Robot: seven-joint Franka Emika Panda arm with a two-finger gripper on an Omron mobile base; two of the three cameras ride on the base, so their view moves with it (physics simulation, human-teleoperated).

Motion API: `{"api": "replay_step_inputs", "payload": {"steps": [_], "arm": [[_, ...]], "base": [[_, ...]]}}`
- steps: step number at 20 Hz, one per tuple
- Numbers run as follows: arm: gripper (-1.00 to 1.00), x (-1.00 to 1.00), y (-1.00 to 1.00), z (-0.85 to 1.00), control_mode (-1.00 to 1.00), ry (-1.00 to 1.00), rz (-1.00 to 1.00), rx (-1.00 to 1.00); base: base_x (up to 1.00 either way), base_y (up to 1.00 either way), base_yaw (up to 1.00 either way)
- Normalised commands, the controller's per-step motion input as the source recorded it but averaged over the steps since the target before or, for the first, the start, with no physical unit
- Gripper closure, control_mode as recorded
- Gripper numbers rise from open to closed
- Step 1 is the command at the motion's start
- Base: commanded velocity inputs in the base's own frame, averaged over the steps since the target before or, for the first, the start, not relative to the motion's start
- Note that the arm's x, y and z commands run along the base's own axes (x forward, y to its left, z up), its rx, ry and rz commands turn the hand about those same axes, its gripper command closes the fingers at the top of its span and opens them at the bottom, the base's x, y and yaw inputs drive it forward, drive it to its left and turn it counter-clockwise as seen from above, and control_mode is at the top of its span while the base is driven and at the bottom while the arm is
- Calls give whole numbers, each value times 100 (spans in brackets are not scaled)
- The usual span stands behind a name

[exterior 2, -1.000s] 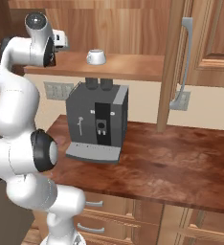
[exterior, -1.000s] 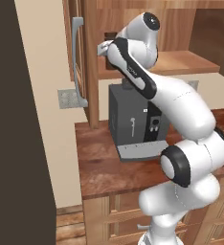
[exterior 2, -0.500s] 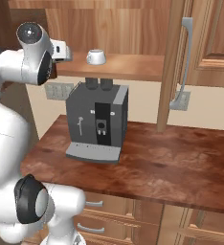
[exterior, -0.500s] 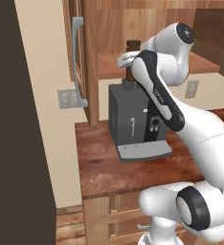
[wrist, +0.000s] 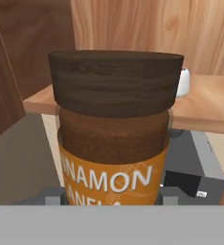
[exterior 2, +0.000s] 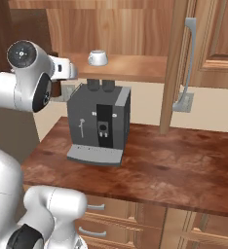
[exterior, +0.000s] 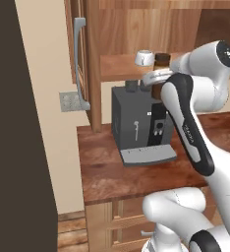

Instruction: Take the cinnamon bottle from the cabinet and place it on the dining table, next to the plate with the cupcake. Then take the chocolate from the dining counter and place it on the cupcake plate.

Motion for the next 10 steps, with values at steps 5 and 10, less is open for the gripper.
{"api": "replay_step_inputs", "payload": {"steps": [5, 10], "arm": [[100, -6, 0, -3, 100, 1, 0, 0], [100, 0, 0, 0, 100, 0, 0, 0]], "base": [[0, 0, 0], [-86, -2, -8]]}}
